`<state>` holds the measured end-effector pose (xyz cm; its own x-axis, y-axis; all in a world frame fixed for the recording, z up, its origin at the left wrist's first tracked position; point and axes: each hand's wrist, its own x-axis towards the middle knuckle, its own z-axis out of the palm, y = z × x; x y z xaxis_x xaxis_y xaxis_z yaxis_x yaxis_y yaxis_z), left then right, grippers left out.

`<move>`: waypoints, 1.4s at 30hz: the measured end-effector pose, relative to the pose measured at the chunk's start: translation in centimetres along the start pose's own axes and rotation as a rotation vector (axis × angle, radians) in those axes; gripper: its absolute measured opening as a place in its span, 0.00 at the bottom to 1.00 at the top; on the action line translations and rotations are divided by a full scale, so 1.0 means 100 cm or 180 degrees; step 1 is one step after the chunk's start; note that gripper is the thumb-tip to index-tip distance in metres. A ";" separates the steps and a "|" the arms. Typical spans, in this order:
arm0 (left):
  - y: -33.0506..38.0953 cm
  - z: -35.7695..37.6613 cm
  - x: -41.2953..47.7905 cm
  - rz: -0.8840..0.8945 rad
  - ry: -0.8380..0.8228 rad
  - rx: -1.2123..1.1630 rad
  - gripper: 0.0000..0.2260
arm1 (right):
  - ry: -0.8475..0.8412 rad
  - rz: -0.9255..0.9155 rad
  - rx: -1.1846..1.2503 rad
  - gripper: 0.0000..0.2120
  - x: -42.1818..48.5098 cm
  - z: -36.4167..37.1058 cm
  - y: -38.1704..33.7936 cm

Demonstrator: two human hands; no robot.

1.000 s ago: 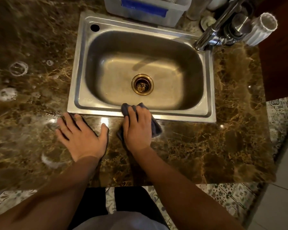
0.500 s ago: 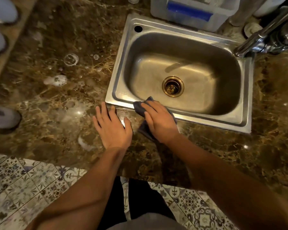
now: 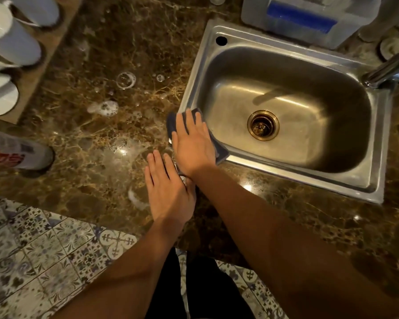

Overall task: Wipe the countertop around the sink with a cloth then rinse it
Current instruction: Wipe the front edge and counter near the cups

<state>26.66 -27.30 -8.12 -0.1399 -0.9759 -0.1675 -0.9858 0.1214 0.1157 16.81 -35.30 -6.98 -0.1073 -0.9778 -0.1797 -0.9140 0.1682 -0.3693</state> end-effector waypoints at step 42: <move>-0.167 -0.054 0.036 0.0284 0.0466 -0.1198 0.18 | -0.0200 0.0282 -0.0404 0.31 -0.096 0.032 -0.021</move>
<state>43.12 -33.80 -5.39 -0.1817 -0.9833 -0.0027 -0.8639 0.1584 0.4781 20.98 -25.87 -7.46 -0.1686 -0.9495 -0.2645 -0.9446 0.2324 -0.2320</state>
